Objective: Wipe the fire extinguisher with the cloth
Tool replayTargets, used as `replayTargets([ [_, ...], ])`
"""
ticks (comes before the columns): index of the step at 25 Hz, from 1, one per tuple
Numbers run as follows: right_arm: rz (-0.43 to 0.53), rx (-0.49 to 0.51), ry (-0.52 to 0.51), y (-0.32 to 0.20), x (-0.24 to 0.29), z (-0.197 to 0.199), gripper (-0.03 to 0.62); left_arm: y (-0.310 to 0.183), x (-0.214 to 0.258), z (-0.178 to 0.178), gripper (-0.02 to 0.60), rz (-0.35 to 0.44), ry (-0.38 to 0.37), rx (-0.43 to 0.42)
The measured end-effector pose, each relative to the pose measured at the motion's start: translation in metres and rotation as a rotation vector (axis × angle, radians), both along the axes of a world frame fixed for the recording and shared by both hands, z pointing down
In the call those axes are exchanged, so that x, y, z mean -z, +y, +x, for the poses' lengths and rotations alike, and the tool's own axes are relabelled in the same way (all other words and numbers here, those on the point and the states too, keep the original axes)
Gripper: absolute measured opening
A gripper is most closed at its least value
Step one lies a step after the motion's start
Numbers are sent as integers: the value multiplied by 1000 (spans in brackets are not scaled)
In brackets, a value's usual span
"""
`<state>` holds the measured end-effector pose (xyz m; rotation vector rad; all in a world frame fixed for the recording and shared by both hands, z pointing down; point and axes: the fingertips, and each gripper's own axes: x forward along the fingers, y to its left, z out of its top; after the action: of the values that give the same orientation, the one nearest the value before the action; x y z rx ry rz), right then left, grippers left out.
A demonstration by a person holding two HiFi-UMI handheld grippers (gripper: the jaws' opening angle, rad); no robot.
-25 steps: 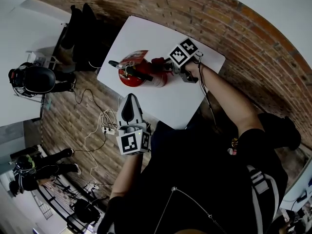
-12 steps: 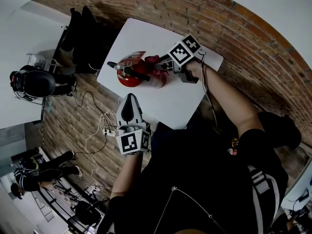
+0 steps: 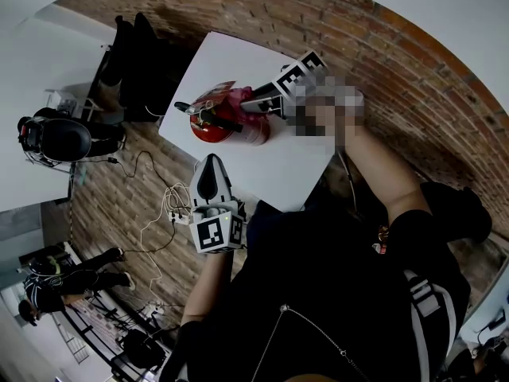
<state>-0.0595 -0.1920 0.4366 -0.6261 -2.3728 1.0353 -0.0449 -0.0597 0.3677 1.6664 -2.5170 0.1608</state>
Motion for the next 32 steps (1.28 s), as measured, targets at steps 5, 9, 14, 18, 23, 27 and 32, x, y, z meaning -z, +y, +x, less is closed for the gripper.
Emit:
replayTargets([
  [5,-38,-12,-62,1,17,3,104,0,-4,4,11,-9,0,-4],
  [9,-107,-31,-113,-2,29,12,104,-1,-4,5,11,-13,4,-7],
  [14,-168,-71,-144,-8,26,26,104,-6,-7,4,11,-8,16,-1],
  [18,-169,-122,-148,-17,13,41,104,-7,-14,5,11,-27,8,-20],
  [23,-149,-227,-74,-31,-41,53,104,-12,-20,5,11,-41,15,-30],
  [27,-166,-302,34,-34,-100,59,104,-17,-23,6,11,-50,25,-37],
  [32,-158,-373,174,-28,-174,64,104,-20,-16,3,11,-40,6,-42],
])
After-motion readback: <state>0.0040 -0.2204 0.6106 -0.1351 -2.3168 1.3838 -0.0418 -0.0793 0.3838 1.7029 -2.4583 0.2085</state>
